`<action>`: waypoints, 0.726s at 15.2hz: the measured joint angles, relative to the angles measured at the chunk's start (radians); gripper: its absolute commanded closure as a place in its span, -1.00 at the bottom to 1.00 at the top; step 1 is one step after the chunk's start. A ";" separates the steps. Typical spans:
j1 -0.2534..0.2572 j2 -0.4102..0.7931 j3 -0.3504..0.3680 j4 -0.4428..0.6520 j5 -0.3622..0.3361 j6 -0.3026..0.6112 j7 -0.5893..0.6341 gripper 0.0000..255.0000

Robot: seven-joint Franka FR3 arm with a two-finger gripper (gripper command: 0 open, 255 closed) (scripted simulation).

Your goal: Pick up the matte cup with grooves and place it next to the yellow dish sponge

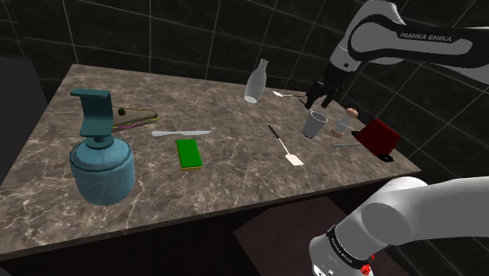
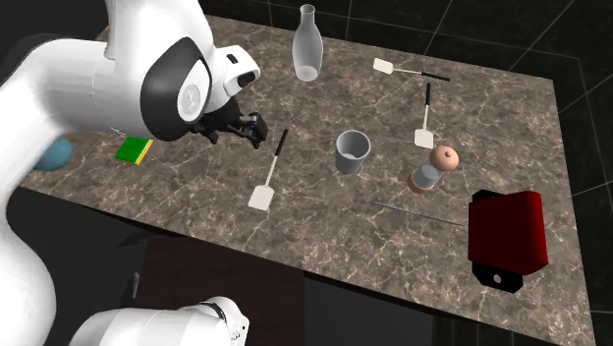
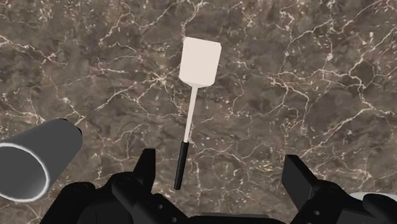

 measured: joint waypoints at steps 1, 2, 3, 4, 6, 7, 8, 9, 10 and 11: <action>-0.007 0.029 -0.015 0.011 -0.008 0.018 -0.013 -1.00; -0.012 0.056 -0.027 0.016 -0.014 0.038 -0.021 -1.00; -0.018 0.077 -0.039 0.017 -0.020 0.058 -0.030 -1.00; -0.026 0.103 -0.056 0.022 -0.027 0.078 -0.045 -1.00; -0.036 0.159 -0.082 0.044 -0.034 0.112 -0.066 -1.00; -0.041 0.191 -0.098 0.059 -0.036 0.129 -0.080 -1.00; -0.045 0.227 -0.110 0.077 -0.036 0.146 -0.090 -1.00; -0.048 0.264 -0.122 0.091 -0.035 0.168 -0.101 -1.00; -0.052 0.294 -0.134 0.102 -0.034 0.186 -0.111 -1.00; -0.059 0.320 -0.149 0.114 -0.035 0.200 -0.128 -1.00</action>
